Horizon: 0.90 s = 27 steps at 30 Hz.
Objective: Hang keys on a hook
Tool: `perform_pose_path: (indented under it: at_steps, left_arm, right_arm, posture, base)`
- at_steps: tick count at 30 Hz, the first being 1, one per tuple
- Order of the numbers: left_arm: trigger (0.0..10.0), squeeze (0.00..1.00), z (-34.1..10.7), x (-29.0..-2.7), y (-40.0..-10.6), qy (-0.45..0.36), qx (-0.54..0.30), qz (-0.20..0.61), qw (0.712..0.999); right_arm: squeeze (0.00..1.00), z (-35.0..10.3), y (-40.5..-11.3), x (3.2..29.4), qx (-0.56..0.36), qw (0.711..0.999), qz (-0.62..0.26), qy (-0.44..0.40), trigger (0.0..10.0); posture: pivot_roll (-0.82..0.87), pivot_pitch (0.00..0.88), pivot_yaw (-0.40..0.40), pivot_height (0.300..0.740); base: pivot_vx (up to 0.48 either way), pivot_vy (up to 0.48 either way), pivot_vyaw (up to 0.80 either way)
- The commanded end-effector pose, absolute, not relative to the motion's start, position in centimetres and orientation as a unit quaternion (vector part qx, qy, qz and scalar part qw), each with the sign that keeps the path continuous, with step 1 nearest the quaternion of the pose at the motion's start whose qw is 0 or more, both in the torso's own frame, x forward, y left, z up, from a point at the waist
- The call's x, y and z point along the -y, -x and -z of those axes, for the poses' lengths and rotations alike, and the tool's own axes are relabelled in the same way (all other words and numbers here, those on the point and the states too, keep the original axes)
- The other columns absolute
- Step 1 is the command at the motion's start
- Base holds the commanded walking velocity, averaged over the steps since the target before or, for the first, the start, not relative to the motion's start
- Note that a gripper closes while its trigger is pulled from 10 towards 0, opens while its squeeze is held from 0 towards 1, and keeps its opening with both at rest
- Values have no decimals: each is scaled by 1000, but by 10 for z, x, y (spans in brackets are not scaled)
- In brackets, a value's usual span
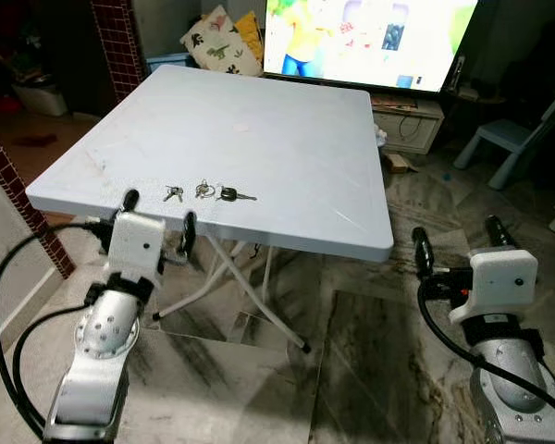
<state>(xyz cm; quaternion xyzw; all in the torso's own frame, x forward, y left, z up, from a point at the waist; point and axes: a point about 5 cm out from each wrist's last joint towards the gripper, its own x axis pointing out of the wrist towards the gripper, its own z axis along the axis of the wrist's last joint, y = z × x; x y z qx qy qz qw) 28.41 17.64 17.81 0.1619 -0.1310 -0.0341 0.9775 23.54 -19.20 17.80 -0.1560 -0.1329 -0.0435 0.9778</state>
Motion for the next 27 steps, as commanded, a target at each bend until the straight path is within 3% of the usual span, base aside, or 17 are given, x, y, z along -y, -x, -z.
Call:
perform_pose_path:
  at_steps: [1, 10, 15, 21, 27]
  left_arm:
    - [10000, 0, -197, -169, -289, -151, 168, 37, 973]
    - [10000, 0, -207, -159, -296, -144, 190, 48, 970]
    - [10000, 0, -160, -163, -295, -138, 66, 92, 984]
    - [10000, 0, -99, -209, -285, -110, -80, 26, 990]
    - [10000, 0, -93, -206, -284, -91, -81, 65, 991]
  right_arm:
    - [0, -196, -239, 196, 166, 971, 61, 161, 10000]
    - [0, -200, -243, 192, 175, 969, 53, 164, 10000]
    - [0, -168, -242, 193, 92, 991, 34, 92, 10000]
    - [0, -126, -233, 205, 10, 998, 46, 30, 10000]
    - [0, -105, -227, 206, -19, 999, 20, 33, 10000]
  posture:
    - [68, 0, -66, 740]
    - [67, 0, -67, 740]
    - [69, 0, -69, 740]
    - [73, 0, -75, 740]
    - [80, 0, -83, 740]
  base:
    - [0, 0, 0]
    - [0, 0, 0]
    - [0, 0, 0]
    - [0, 0, 0]
    - [0, 0, 0]
